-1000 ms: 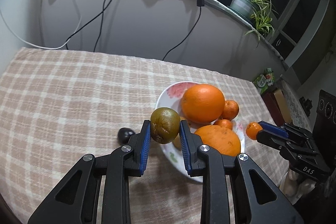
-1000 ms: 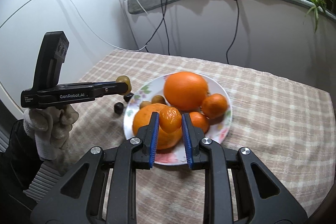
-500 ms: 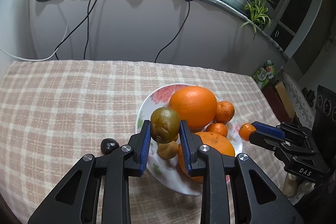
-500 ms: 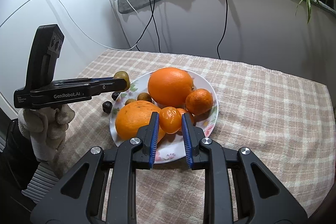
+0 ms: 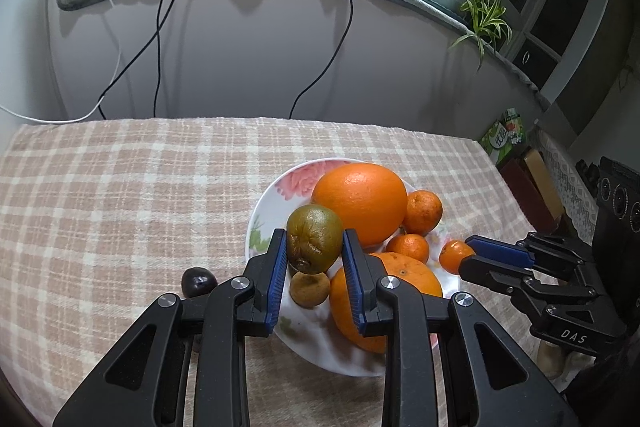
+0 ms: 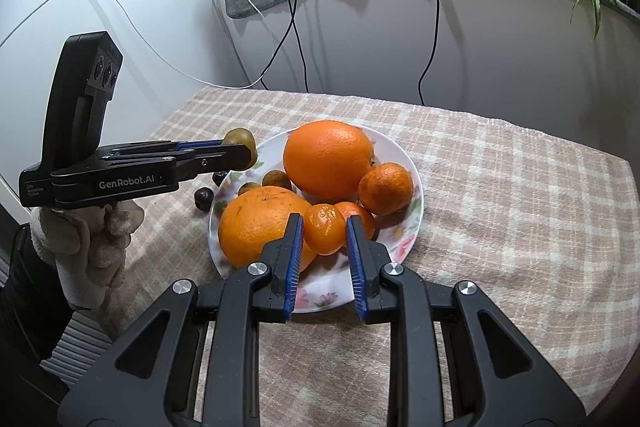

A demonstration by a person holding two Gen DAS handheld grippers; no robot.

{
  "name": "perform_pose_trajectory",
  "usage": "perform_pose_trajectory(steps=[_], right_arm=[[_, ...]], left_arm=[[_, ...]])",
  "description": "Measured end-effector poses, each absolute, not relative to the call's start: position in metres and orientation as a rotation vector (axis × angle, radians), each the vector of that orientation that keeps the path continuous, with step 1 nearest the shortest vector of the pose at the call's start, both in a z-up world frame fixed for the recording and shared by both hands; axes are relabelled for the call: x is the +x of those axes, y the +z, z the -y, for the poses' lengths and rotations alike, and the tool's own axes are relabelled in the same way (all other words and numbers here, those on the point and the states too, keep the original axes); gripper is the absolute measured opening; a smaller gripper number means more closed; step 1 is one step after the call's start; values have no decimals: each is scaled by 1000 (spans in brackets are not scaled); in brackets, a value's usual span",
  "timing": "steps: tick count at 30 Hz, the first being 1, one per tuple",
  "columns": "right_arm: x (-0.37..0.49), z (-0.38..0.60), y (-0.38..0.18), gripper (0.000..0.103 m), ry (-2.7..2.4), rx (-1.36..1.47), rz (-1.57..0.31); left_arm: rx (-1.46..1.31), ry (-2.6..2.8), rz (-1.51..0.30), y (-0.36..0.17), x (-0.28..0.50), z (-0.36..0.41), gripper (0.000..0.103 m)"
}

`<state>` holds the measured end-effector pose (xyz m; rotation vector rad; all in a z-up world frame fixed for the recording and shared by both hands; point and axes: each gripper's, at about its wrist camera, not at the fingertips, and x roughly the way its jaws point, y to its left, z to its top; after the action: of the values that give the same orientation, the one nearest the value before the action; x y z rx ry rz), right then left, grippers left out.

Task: Organize fruits
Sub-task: 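Lower both fruits onto the plate and open both grippers, then move both tools back toward the two dark plums on the cloth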

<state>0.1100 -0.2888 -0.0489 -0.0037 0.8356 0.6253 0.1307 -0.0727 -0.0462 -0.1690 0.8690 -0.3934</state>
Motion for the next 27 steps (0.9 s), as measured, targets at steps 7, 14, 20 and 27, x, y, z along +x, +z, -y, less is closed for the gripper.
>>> perform_pose_trajectory(steps=[7,14,20,27], right_arm=[[111,289,-51,23,621,-4,-839],[110,288,-50,33,619,-4,-838],[106,287,-46,78,609,-15,-812],[103,282,-40,88,611,-45,-796]], left_arm=[[-169,-395,-878,-49,131,73,26],[-170,-395,-872,-47,130,73,42],[-166,-374,-869,-45,129,73,65],[-121,-338,-850,-42,125,76,70]])
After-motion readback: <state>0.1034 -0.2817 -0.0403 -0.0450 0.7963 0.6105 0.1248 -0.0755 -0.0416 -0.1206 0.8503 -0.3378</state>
